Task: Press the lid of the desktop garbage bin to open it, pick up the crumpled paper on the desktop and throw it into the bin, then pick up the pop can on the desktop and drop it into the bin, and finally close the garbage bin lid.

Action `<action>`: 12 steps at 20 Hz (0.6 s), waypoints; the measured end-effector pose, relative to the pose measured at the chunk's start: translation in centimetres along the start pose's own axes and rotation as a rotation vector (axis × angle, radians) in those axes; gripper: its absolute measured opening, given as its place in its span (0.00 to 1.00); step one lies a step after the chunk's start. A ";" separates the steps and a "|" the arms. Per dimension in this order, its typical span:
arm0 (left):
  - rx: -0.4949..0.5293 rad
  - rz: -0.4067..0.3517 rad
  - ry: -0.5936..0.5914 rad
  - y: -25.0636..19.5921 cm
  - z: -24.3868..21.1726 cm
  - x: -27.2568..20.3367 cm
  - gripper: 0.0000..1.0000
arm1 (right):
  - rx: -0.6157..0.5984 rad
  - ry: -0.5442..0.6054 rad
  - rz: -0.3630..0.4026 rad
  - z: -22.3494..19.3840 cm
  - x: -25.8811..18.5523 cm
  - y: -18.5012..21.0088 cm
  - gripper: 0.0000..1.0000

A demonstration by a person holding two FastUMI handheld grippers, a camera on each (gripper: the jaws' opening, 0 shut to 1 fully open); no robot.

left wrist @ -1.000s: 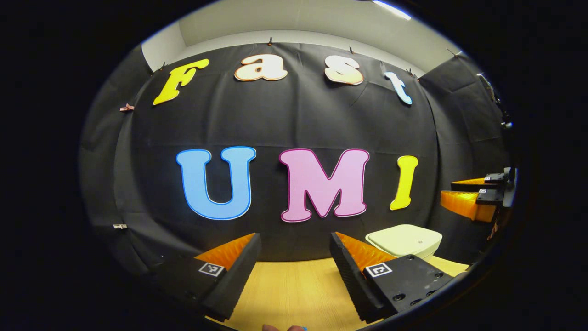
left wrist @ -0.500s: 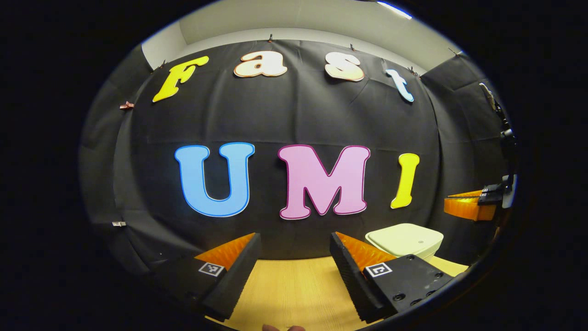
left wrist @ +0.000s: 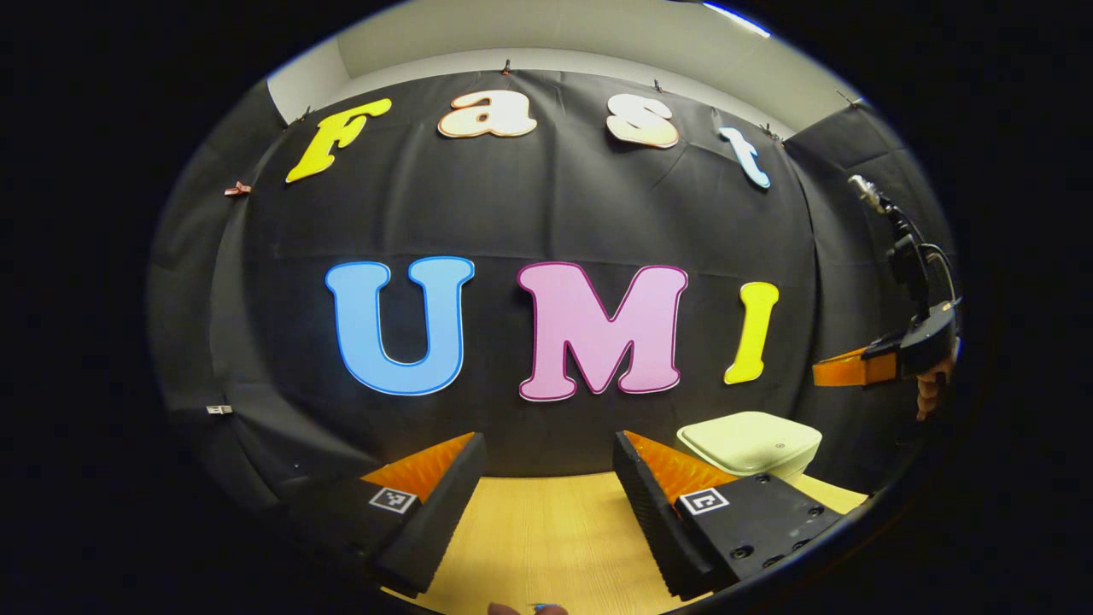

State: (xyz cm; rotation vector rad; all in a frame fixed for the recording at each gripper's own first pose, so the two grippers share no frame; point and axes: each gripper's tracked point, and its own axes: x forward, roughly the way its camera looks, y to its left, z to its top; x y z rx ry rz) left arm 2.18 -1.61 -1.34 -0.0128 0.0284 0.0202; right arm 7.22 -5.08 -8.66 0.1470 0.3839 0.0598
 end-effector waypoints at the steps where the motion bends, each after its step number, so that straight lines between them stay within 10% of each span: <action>1: 0.001 -0.001 0.000 0.0 -0.1 -0.1 0.96 | 0.009 0.027 0.000 -0.6 0.7 -0.4 0.05; 12: 0.002 0.002 0.016 -0.4 -0.5 -0.4 0.96 | 0.066 0.214 0.031 -5.6 6.1 -1.6 0.05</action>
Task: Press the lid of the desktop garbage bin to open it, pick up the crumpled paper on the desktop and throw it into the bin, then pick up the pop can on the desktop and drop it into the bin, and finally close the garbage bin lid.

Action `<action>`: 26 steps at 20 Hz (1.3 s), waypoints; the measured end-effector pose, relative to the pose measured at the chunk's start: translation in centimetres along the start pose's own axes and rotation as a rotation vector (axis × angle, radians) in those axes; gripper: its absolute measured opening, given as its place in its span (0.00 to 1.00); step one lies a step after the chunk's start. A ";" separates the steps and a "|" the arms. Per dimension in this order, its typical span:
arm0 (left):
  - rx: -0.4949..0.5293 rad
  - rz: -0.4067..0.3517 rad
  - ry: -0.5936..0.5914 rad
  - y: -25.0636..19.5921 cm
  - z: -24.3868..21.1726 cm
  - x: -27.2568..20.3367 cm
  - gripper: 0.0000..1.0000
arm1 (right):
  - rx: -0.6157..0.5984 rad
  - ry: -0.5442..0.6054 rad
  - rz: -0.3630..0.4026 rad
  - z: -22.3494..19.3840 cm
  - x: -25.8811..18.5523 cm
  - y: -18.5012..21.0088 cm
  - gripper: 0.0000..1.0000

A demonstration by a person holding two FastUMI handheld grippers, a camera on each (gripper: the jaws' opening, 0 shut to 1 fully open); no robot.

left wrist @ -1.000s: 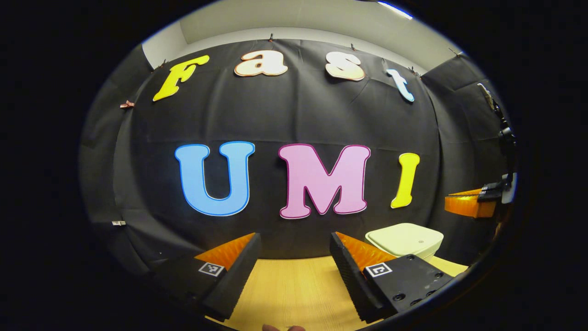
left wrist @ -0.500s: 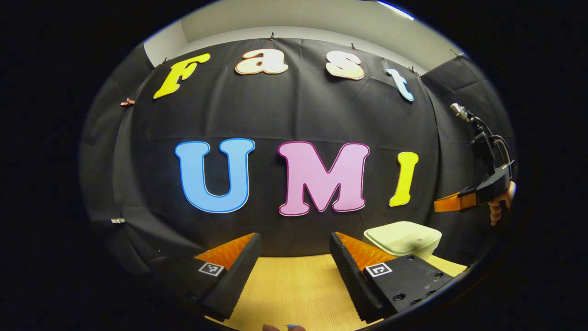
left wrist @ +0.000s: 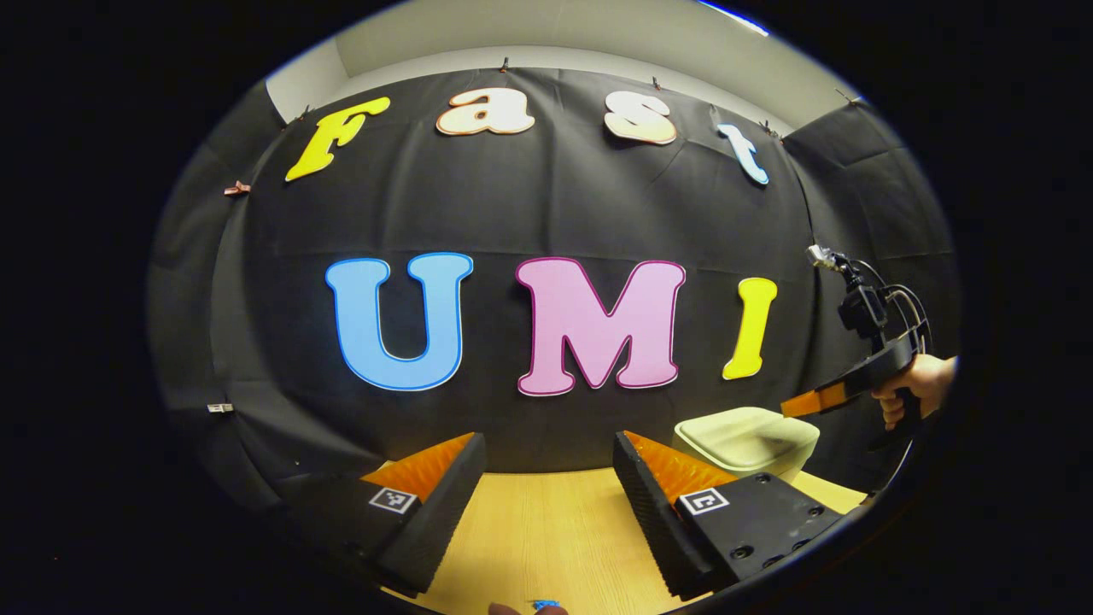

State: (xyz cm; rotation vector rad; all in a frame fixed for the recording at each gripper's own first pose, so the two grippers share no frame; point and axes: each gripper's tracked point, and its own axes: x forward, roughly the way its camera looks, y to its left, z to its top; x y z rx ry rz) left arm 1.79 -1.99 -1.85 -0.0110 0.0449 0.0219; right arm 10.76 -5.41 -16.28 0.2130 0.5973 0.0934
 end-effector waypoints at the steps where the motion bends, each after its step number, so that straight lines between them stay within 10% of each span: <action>1: 0.000 0.001 0.001 0.1 -0.1 0.0 0.96 | -0.002 0.011 0.002 -0.3 0.4 0.0 0.05; 26: 0.005 -0.005 0.015 -0.5 -0.5 -0.2 0.96 | 0.028 0.028 0.017 -1.9 2.3 0.2 0.05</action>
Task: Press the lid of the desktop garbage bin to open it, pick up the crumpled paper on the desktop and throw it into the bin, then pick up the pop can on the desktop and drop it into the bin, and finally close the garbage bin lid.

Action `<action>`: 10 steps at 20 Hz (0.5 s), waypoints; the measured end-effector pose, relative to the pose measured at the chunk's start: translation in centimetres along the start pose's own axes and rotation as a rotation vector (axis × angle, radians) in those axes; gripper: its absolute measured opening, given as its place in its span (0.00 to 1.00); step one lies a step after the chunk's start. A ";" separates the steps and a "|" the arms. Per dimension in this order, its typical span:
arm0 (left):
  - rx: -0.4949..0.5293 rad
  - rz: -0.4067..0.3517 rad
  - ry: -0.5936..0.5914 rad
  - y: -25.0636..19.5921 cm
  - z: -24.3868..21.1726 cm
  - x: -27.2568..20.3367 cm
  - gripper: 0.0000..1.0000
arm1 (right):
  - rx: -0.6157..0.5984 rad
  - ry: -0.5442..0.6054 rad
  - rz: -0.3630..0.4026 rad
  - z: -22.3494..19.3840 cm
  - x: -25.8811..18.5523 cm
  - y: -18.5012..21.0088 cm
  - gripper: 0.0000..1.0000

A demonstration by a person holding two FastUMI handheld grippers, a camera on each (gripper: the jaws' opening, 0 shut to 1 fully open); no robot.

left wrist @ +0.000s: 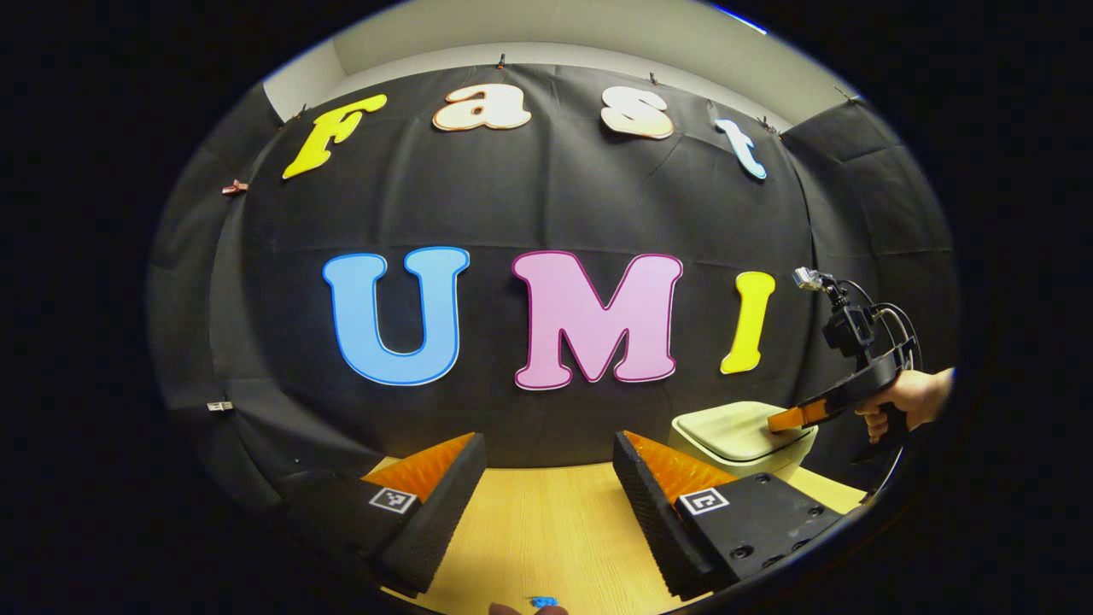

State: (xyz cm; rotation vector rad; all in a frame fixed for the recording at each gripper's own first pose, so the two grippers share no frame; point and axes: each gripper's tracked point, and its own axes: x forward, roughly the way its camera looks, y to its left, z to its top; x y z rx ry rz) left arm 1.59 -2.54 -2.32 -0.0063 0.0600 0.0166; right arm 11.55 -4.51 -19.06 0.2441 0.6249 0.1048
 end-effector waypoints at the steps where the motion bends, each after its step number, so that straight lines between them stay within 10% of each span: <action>1: 0.003 0.000 -0.001 0.0 -0.1 -0.1 0.96 | -0.002 -0.024 0.001 0.6 -0.2 0.1 0.05; 10: 0.013 -0.008 -0.005 -0.3 0.3 0.0 0.96 | -0.008 -0.286 -0.007 7.8 -3.8 0.3 0.05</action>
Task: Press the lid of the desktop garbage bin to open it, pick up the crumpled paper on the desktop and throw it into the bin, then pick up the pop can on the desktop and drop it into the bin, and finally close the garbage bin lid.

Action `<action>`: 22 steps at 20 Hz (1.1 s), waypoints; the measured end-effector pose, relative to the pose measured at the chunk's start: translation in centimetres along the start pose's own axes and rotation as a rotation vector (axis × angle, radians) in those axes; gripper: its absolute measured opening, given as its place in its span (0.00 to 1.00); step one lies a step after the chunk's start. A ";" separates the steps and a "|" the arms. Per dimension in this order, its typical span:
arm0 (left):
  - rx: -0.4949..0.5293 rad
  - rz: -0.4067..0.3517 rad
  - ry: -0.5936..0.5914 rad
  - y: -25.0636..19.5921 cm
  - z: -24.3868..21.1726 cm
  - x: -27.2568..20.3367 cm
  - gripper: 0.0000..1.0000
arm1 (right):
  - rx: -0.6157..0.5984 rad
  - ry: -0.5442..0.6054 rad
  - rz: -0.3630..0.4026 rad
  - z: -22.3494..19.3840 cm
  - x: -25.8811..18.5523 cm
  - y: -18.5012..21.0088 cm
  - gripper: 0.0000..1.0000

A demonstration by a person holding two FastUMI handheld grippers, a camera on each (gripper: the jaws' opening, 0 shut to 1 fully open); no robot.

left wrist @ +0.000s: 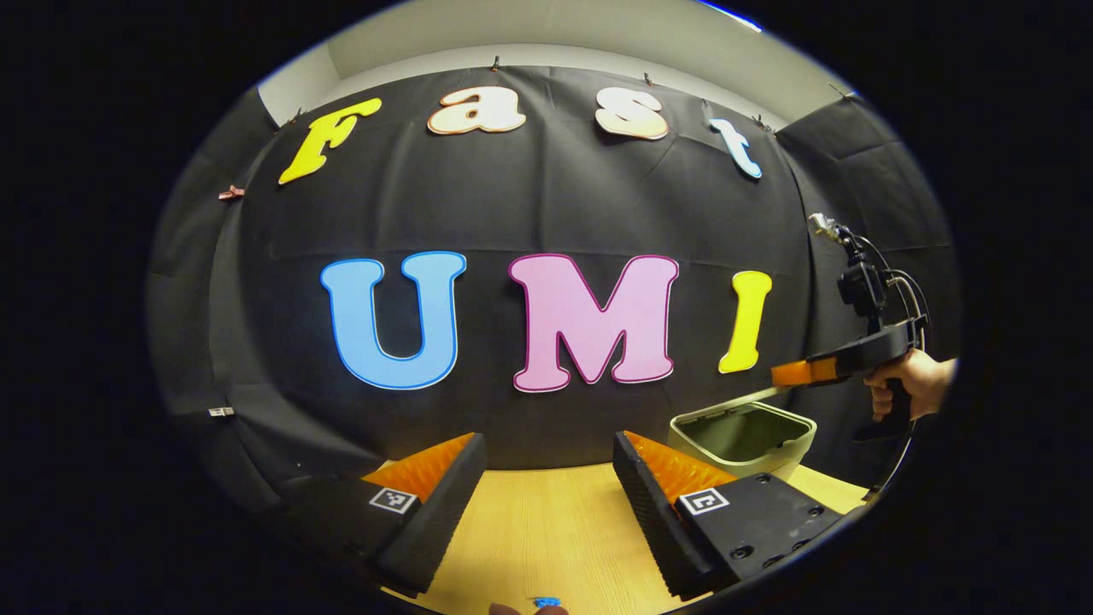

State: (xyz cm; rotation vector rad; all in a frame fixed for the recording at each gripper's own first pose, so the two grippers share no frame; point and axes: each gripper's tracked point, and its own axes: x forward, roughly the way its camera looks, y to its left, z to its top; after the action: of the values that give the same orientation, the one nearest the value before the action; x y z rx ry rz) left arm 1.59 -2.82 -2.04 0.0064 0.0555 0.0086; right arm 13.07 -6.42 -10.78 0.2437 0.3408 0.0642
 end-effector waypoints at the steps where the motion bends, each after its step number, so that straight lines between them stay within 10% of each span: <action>1: 0.000 -0.002 -0.001 -0.1 0.0 0.0 0.96 | 0.002 -0.017 -0.002 0.6 -0.1 -0.1 0.05; 17: -0.009 -0.017 0.005 -0.9 -0.3 0.0 0.96 | -0.116 -0.294 -0.018 7.4 -4.3 1.4 0.06; 22: -0.013 -0.021 0.010 -0.9 -0.5 0.1 0.95 | -0.124 -0.303 0.023 7.2 -5.9 3.3 0.27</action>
State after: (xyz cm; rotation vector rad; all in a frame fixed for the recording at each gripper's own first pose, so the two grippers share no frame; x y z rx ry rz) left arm 1.64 -3.67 -2.59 -0.0074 0.0659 -0.0123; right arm 9.93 -5.51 -1.46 0.1319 0.0325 0.0694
